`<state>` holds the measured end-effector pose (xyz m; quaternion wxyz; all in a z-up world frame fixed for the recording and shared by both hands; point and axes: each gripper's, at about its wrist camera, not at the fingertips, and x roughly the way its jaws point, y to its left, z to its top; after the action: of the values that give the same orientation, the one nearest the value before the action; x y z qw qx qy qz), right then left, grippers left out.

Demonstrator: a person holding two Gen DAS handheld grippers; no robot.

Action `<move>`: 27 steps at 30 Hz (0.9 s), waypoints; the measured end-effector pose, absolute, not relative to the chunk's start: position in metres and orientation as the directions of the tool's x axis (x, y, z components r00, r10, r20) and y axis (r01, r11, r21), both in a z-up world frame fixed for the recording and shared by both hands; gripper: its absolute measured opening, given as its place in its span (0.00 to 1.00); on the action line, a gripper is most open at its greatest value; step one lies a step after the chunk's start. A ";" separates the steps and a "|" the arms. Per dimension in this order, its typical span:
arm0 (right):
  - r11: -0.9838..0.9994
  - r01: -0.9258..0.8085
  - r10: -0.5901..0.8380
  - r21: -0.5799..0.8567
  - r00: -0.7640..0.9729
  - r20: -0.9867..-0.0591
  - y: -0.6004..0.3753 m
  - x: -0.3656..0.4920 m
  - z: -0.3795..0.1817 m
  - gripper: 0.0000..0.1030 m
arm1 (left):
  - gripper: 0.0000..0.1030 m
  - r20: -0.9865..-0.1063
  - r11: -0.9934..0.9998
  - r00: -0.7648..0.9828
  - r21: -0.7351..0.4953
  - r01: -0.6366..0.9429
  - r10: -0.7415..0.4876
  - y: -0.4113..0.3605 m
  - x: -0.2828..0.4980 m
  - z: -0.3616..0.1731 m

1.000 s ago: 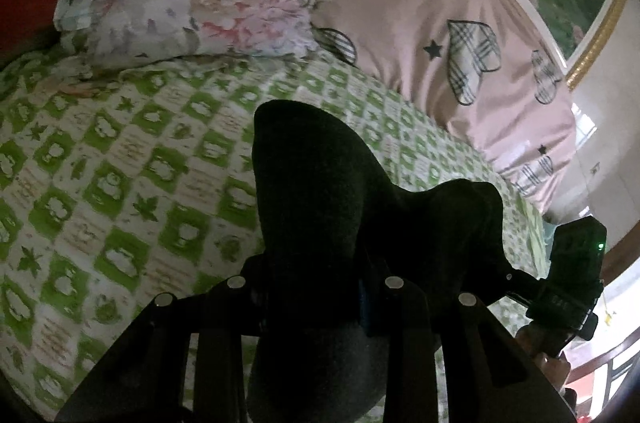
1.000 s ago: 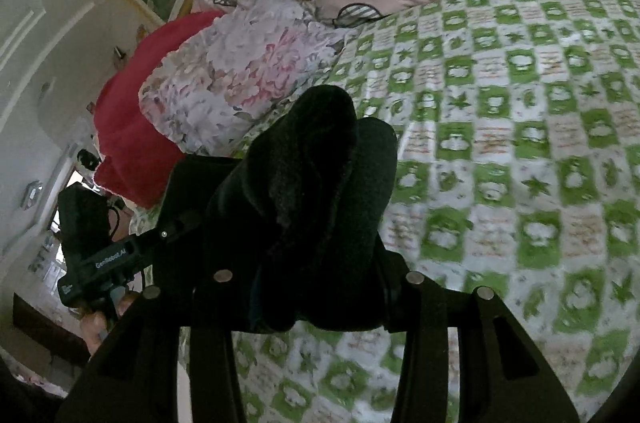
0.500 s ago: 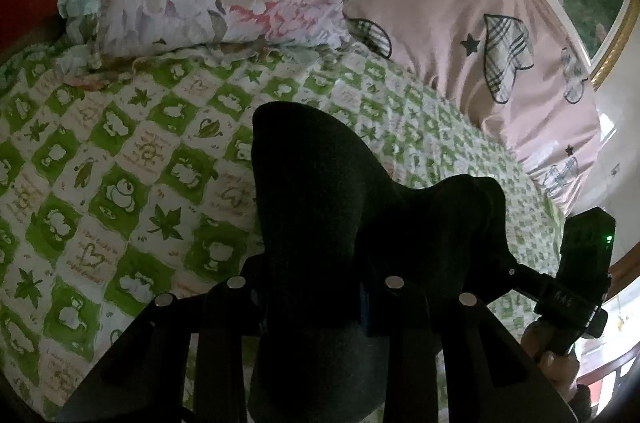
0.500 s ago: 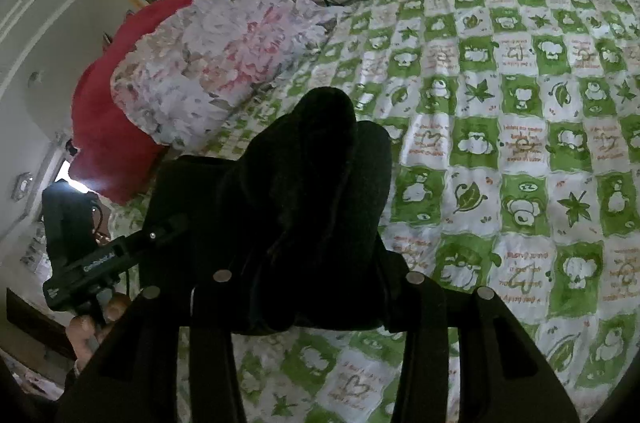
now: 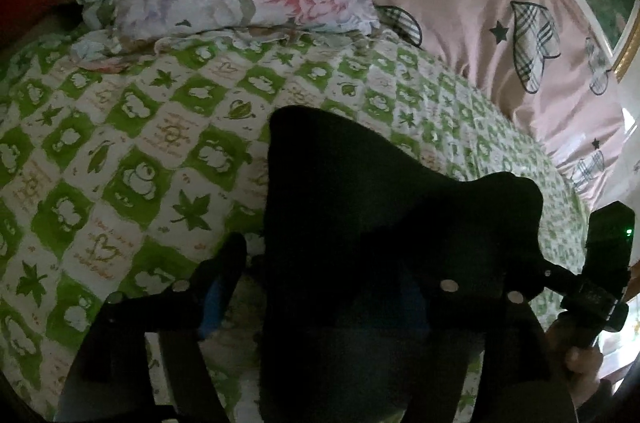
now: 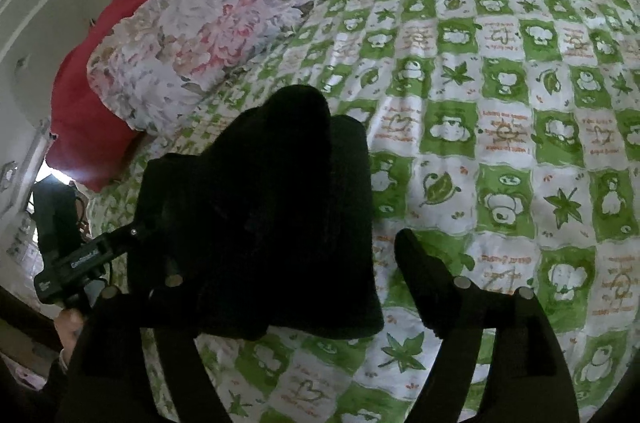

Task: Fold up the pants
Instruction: 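Lower the folded bundle onto the sheet and open both grippers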

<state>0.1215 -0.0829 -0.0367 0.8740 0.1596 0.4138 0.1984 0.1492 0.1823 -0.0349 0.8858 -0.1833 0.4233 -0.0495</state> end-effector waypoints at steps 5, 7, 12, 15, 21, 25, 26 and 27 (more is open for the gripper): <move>0.873 -0.224 0.478 0.434 0.576 -0.663 -0.080 0.116 -0.030 0.77 | 0.71 -0.736 0.931 0.639 -0.356 -0.086 -0.222 0.184 0.141 -0.032; 0.881 -0.241 0.467 0.408 0.586 -0.662 -0.075 0.109 -0.023 0.77 | 0.71 -0.737 0.937 0.644 -0.337 -0.088 -0.204 0.183 0.136 -0.030; 0.905 -0.262 0.424 0.336 0.629 -0.652 -0.068 0.092 -0.008 0.77 | 0.77 -0.724 0.962 0.678 -0.257 -0.096 -0.126 0.175 0.119 -0.016; 0.907 -0.270 0.419 0.323 0.653 -0.631 -0.069 0.082 -0.001 0.80 | 0.78 -0.709 0.969 0.697 -0.229 -0.089 -0.103 0.170 0.107 -0.008; 0.916 -0.270 0.400 0.297 0.691 -0.602 -0.075 0.061 0.011 0.83 | 0.79 -0.692 0.976 0.719 -0.194 -0.093 -0.069 0.164 0.084 0.003; 0.919 -0.273 0.392 0.283 0.698 -0.600 -0.075 0.050 0.013 0.84 | 0.81 -0.685 0.983 0.727 -0.161 -0.086 -0.048 0.155 0.069 0.007; 0.920 -0.274 0.390 0.279 0.697 -0.602 -0.075 0.048 0.012 0.85 | 0.81 -0.682 0.985 0.730 -0.151 -0.083 -0.044 0.153 0.066 0.008; 0.921 -0.278 0.390 0.274 0.695 -0.605 -0.074 0.045 0.011 0.85 | 0.81 -0.680 0.986 0.732 -0.146 -0.081 -0.040 0.152 0.063 0.009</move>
<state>0.0451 -0.0741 0.0113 0.9169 0.0810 0.3457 0.1820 0.0635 0.1518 0.0087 0.9269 -0.0830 0.3659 0.0111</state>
